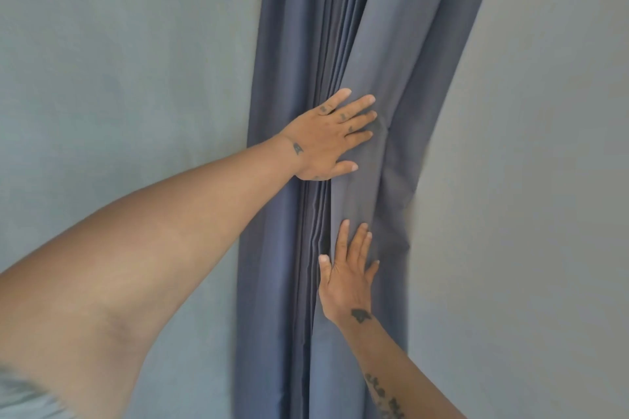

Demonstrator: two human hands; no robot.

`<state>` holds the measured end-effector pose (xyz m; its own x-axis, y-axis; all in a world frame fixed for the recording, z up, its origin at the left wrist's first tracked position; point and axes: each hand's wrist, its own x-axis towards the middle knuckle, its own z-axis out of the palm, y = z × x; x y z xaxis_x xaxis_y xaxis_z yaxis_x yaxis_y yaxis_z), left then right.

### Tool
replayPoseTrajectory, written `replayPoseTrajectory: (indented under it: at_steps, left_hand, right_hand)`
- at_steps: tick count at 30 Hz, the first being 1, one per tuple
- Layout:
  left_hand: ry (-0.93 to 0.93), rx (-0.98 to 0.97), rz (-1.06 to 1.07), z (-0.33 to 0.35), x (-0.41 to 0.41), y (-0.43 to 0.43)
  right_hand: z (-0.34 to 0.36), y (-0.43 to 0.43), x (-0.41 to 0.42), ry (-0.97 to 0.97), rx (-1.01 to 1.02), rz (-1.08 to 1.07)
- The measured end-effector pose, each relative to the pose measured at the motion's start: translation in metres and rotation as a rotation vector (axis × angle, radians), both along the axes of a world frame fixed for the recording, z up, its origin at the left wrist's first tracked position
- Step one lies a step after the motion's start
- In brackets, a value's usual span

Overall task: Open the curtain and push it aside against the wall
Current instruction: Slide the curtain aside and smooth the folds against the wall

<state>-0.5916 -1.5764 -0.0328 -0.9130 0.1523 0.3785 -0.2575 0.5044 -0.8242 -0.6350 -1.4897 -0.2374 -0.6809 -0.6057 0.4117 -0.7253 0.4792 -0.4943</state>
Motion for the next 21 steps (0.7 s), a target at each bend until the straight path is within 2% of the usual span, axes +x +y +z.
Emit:
replayPoseTrajectory:
  at_steps: [9, 17, 21]
  left_hand:
    - [-0.029, 0.053, -0.019, -0.005, 0.013, 0.015]
    - [-0.035, 0.033, -0.175, -0.018, 0.014, 0.047]
    - [-0.062, 0.057, -0.255, -0.028, 0.029, 0.072]
  right_hand:
    - [-0.003, 0.027, 0.018, -0.042, 0.011, -0.050]
    - [-0.012, 0.073, 0.034, -0.038, 0.006, -0.171]
    - [-0.016, 0.124, 0.060, 0.012, -0.013, -0.158]
